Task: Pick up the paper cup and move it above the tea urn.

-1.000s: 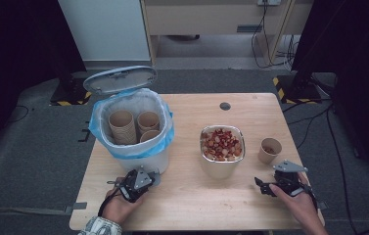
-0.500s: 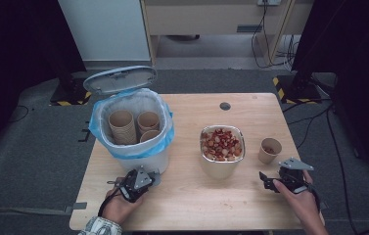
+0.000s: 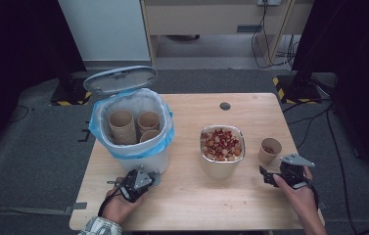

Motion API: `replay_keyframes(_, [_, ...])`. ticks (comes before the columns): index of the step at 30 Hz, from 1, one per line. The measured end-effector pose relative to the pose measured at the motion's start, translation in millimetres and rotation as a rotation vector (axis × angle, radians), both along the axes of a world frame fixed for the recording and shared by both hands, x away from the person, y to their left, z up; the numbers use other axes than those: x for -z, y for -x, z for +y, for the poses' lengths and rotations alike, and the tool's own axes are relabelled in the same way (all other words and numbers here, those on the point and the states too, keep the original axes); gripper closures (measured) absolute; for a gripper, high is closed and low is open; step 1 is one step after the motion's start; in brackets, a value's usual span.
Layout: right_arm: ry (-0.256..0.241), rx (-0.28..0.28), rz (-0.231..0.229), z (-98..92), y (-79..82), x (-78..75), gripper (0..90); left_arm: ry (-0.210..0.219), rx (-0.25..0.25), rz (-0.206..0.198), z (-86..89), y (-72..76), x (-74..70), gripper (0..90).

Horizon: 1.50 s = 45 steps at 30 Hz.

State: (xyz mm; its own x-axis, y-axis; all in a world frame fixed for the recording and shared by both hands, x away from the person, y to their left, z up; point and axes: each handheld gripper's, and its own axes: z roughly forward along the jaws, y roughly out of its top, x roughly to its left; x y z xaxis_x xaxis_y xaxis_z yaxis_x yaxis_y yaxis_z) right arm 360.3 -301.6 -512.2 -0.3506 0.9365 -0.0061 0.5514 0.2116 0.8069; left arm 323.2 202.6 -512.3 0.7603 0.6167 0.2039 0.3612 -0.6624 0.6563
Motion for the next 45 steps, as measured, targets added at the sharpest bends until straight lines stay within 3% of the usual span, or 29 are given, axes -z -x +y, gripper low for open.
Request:
replay_keyframes(6, [-0.020,0.006,-0.017,0.7,-5.1,-1.8,4.7,-0.002,0.000,-0.002,-0.2,0.1,0.0,89.9])
replay_keyframes(9, [-0.003,0.027,-0.024,-0.2,-8.5,-1.8,5.2,-0.003,0.000,0.000,-0.1,0.0,-0.1,89.8])
replay_keyframes(19, [-0.048,0.029,-0.059,-3.6,-22.9,-2.8,5.8,-0.002,0.000,-0.001,-0.2,0.1,0.0,89.8])
replay_keyframes(31, [-0.062,0.043,-0.070,-2.5,-44.1,0.1,7.7,-0.003,0.001,-0.003,-0.4,0.3,0.1,89.8])
replay_keyframes(40, [-0.121,0.060,-0.092,-5.3,-50.9,1.2,10.6,-0.002,0.000,-0.003,-0.3,0.2,0.1,89.8])
replay_keyframes(45, [-0.103,0.047,-0.093,-2.1,-51.9,0.7,11.2,-0.002,0.001,-0.003,-0.2,0.2,0.1,89.8])
